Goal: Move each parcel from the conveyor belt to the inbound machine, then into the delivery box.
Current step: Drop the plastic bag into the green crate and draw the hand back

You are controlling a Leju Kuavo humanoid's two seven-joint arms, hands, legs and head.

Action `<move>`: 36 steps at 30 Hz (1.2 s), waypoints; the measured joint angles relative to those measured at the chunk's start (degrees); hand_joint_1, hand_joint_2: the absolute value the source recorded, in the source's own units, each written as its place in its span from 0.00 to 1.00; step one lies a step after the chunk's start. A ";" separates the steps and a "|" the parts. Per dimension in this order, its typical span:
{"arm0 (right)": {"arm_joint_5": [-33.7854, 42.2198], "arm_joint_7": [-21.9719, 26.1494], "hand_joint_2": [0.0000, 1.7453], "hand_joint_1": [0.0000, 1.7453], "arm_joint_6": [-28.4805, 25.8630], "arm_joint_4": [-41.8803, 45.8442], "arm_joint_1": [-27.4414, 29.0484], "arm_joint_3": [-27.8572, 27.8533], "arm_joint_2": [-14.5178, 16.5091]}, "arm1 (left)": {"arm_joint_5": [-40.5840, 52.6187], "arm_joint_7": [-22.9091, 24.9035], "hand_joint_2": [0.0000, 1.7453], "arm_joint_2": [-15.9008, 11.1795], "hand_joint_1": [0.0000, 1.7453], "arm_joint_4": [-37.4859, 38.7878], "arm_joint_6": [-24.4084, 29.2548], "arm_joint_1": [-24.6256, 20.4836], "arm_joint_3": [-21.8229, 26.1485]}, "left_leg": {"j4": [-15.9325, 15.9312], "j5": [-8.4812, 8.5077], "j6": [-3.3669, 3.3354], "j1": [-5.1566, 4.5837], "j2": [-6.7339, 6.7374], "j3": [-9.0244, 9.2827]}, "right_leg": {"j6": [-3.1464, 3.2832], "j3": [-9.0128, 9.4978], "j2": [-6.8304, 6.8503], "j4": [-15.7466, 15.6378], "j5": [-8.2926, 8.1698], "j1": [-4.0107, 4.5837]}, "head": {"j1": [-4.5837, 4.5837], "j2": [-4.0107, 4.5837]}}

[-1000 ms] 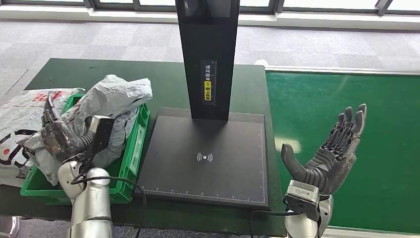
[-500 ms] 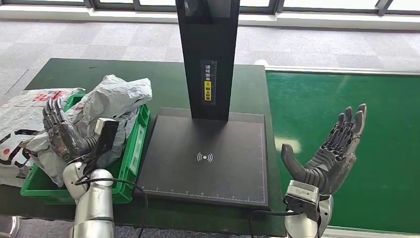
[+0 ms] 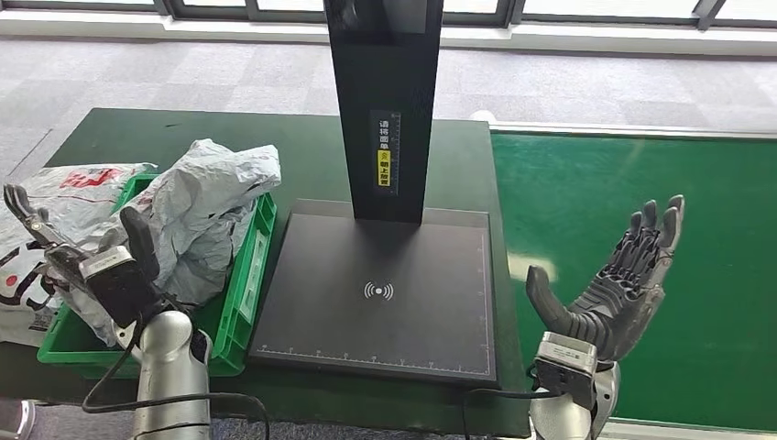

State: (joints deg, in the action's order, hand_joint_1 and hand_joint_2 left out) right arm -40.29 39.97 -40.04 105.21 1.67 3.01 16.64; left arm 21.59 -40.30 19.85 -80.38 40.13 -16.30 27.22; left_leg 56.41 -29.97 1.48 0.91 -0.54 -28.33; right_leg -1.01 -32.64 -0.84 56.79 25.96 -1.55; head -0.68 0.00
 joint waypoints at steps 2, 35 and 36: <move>0.23 -0.04 1.00 0.00 0.00 -0.17 0.07 -0.65 0.01 | -0.14 -0.02 0.00 -0.32 0.00 -3.74 0.00 1.13 -2.43 | 0.00 0.00 0.00 0.01 -0.03 0.02 | 0.00 -0.03 0.02 0.00 0.00 0.01 | 0.00 0.00; 17.86 0.09 1.00 0.00 11.22 -11.73 -0.92 23.66 -3.56 | -19.38 0.17 0.00 -3.39 0.00 -1.46 -31.82 10.18 -36.88 | 0.00 -0.03 0.02 0.01 0.07 0.43 | 0.02 -0.07 -0.06 0.00 0.03 0.02 | 0.00 0.00; 18.14 0.09 1.00 0.00 10.33 -11.93 -1.31 24.30 -3.57 | -19.29 0.17 0.00 -3.37 0.00 -0.68 -31.77 10.05 -37.15 | -0.01 -0.03 0.02 0.01 0.08 0.43 | 0.02 -0.07 -0.06 0.00 0.03 0.02 | 0.00 0.00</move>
State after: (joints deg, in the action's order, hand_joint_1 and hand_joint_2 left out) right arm -22.15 40.06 -29.71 93.28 0.36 27.31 13.07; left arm 2.30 -40.13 16.48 -81.07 8.35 -6.25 -9.93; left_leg 56.41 -30.00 1.49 0.92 -0.47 -27.90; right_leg -0.99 -32.71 -0.90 56.79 25.99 -1.53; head -0.68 0.00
